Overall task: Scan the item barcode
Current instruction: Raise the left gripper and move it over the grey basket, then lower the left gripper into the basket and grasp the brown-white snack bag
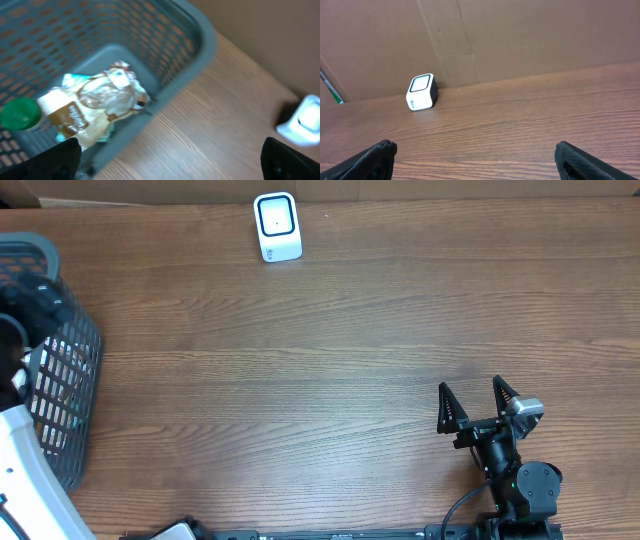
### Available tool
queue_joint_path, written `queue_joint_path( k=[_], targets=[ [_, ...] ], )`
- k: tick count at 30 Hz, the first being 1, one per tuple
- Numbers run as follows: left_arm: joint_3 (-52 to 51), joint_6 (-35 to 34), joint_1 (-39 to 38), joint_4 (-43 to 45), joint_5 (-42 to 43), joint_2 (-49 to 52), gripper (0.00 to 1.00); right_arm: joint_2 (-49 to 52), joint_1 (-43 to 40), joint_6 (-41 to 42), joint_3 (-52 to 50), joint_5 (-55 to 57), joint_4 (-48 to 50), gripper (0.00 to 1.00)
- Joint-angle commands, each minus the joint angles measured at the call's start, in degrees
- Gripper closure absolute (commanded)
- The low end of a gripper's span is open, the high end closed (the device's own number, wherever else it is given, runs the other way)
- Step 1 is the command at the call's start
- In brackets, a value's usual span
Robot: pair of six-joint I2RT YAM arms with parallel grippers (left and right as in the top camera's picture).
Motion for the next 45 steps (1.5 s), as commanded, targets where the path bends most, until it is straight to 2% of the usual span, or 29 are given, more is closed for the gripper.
queue_joint_path(
  k=[1, 4, 6, 12, 21, 28, 32, 38, 45],
  targets=[
    [1.6, -6.0, 5.3, -0.1, -1.7, 0.1, 0.00, 0.0, 0.0, 0.6, -0.6, 0.5, 0.2, 0.00],
    [1.6, -12.1, 9.2, -1.7, -3.5, 0.2, 0.01, 0.0, 0.0, 0.6, -0.6, 0.5, 0.2, 0.00],
    [1.5, -13.3, 11.7, -2.2, -3.4, 0.3, 0.01, 0.0, 0.0, 0.6, -0.6, 0.5, 0.2, 0.00],
    [1.3, -13.4, 16.8, -2.2, -4.0, 1.6, 0.00, 0.0, 0.0, 0.6, -0.6, 0.5, 0.2, 0.00],
    [0.7, -13.4, 17.6, -5.0, -12.2, 7.6, 0.00, 0.0, 0.0, 0.6, -0.6, 0.5, 0.2, 0.00],
    [-1.8, -12.2, 20.3, -5.4, -13.2, 10.6, 0.00, 0.0, 0.0, 0.6, -0.6, 0.5, 0.2, 0.00],
    [-6.7, -10.1, 21.4, -2.4, -13.0, 10.6, 0.00, 0.0, 0.0, 0.6, -0.6, 0.5, 0.2, 0.00],
    [-19.2, 2.3, 21.6, 10.0, -8.7, 10.8, 0.00, 0.0, 0.0, 0.6, -0.6, 0.5, 0.2, 0.00],
    [-23.9, 6.5, 21.6, 17.4, -6.3, 15.7, 0.00, 0.0, 0.0, 0.6, -0.6, 0.5, 0.2, 0.00]
  ],
)
